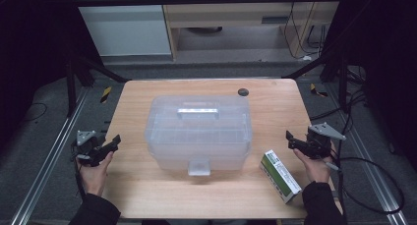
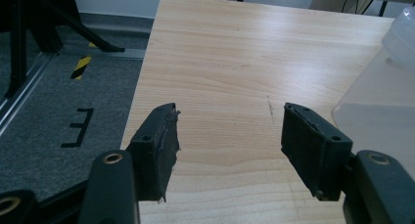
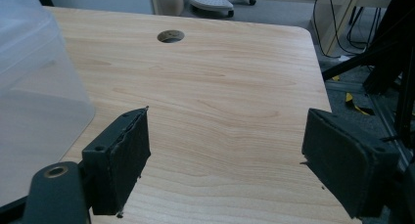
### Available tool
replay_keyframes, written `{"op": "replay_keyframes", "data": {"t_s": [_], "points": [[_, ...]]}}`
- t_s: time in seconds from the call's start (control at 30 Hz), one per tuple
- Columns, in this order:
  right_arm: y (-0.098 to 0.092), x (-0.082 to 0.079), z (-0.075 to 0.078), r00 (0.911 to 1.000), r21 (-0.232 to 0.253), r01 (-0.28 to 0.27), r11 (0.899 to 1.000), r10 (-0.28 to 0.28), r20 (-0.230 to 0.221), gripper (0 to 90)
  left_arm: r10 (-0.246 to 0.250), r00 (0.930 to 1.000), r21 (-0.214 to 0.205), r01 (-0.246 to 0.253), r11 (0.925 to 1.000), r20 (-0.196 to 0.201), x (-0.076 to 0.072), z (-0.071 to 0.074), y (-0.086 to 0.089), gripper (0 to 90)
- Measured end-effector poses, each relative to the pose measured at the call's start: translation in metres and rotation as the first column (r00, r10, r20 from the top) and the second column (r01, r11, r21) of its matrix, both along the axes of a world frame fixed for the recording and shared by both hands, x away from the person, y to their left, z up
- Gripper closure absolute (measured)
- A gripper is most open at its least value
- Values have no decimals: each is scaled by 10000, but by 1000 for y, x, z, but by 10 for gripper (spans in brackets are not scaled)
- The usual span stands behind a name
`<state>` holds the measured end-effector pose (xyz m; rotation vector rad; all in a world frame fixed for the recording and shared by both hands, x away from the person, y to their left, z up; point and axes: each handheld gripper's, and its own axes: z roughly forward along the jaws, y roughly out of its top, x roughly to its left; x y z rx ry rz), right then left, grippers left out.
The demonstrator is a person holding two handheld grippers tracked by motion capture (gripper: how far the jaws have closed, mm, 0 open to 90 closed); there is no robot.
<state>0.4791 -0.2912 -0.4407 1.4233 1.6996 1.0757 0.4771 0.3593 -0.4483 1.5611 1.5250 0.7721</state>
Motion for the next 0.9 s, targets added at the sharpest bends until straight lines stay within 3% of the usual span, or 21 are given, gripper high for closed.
{"op": "replay_keyframes", "data": {"t_s": [0.17,0.47,0.53,0.63,0.9], "points": [[3,0,-3,9998,-377,-86,9993,79,-177,185,-197,9998,-126,198,9997,52,-2,4,1,368],[3,-2,8,9996,-188,-251,9995,253,125,182,-743,9971,168,740,9971,178,-3,20,-5,357],[4,-2,10,9995,-176,-284,9994,286,129,182,-1095,9940,465,1091,9929,46,1,25,-8,354],[5,-2,11,9993,-253,-337,9991,340,143,182,-1413,9900,363,1414,9893,-38,3,29,-10,356],[8,2,11,9986,-408,-513,9979,518,117,184,-1743,9847,693,1735,9824,59,8,42,-13,368]]}}
